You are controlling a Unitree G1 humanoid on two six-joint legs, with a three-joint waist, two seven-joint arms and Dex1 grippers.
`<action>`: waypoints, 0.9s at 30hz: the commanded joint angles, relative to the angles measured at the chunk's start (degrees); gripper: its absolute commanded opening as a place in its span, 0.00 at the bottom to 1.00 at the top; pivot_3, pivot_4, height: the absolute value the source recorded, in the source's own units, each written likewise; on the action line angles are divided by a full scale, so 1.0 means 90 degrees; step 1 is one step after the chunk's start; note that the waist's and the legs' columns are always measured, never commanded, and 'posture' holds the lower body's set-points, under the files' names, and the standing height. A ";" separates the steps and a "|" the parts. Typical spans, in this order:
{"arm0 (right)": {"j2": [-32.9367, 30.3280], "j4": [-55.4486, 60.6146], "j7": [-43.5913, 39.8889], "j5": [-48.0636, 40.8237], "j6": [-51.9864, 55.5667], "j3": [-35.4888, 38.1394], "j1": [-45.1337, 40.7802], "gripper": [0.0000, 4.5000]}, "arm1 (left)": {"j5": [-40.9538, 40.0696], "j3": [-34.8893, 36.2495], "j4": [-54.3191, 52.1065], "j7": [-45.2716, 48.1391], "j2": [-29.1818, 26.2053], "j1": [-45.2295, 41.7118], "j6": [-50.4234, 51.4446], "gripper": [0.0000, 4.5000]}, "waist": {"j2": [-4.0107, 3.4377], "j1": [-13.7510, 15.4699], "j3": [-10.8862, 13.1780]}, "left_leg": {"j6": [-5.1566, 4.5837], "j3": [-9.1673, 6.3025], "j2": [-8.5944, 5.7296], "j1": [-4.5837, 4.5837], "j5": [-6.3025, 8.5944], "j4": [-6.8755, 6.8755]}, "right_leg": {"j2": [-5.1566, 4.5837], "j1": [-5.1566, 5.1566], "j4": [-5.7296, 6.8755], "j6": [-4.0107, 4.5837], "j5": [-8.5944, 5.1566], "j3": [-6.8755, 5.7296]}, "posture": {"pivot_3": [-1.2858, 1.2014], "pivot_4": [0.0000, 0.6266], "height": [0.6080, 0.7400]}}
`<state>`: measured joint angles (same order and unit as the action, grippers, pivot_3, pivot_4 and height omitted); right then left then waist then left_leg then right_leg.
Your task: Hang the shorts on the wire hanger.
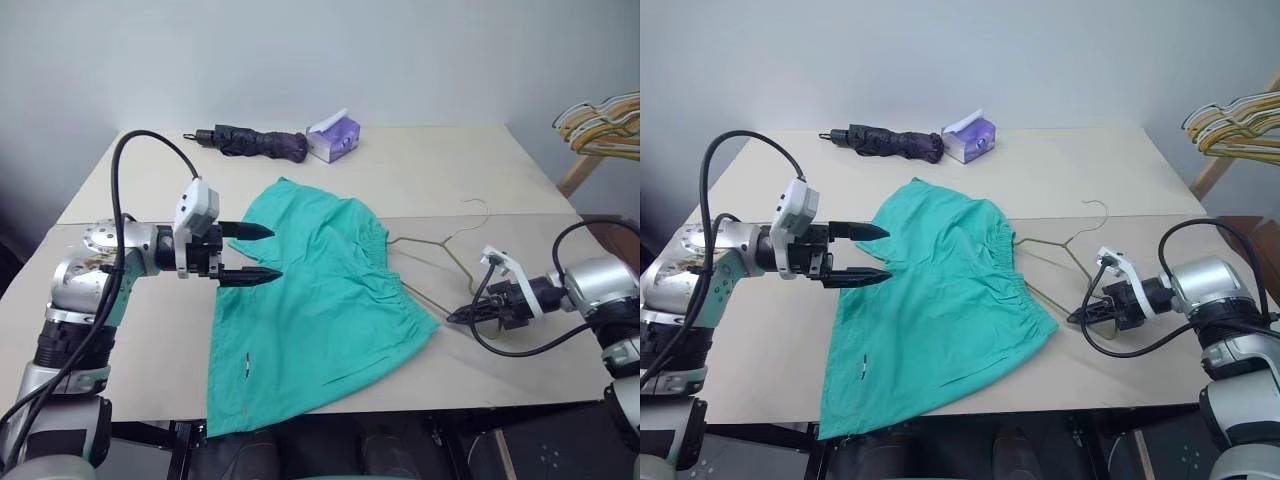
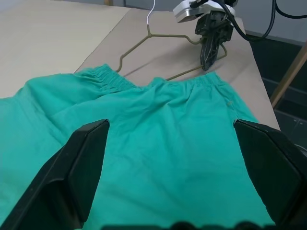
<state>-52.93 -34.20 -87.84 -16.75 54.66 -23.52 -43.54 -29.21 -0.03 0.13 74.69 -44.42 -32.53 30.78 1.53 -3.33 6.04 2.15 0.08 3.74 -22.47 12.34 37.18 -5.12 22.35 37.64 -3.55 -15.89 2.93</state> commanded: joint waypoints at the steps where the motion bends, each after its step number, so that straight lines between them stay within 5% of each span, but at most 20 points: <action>1: 0.0169 -0.0444 -0.0209 0.0230 -0.0270 0.0069 -0.0428 0.00 | -0.0006 0.0150 -0.0095 -0.0043 -0.0053 -0.0011 -0.0145 1.00 | 0.0000 -0.0005 0.0000 | 0.0000 0.0001 0.0001 0.0002 0.0000 0.0000 | 0.0001 0.0000 0.0000 -0.0001 0.0000 0.0000 | 0.52 0.11 1.00; 15: 0.0816 -0.1733 0.0259 0.0784 -0.0982 0.0636 -0.1221 0.00 | 0.0007 0.0165 -0.0082 -0.0201 -0.0052 -0.0055 -0.0202 1.00 | -0.0001 0.0087 0.0000 | 0.0001 0.0001 0.0000 -0.0001 -0.0001 -0.0002 | 0.0001 0.0001 0.0001 0.0026 0.0017 -0.0001 | 0.52 0.09 1.00; 21: 0.0167 0.1228 0.1179 0.0654 -0.1383 0.1605 -0.0409 0.00 | 0.0377 0.0091 0.0607 -0.0457 0.0135 -0.0588 -0.0713 1.00 | -0.0005 0.0124 0.0000 | 0.0002 -0.0003 0.0002 -0.0019 -0.0001 -0.0002 | -0.0001 0.0013 -0.0001 0.0026 0.0018 -0.0014 | 0.50 0.07 1.00; 27: -0.0073 0.3751 0.2082 0.0918 -0.1447 0.1737 0.0232 0.00 | 0.1152 -0.0200 0.2160 -0.0220 0.0412 -0.1739 -0.2107 1.00 | -0.0007 0.0049 -0.0005 | 0.0009 -0.0005 0.0003 -0.0042 -0.0005 0.0006 | -0.0001 0.0033 0.0000 0.0023 0.0019 -0.0019 | 0.48 0.04 1.00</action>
<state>-52.43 -5.19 -70.93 -9.28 42.24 -9.55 -40.75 -20.15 -1.62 17.43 71.58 -40.65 -46.31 15.38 1.46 -2.89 6.00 2.24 0.04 3.76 -22.87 12.30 37.24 -5.13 22.66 37.63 -3.33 -15.71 2.76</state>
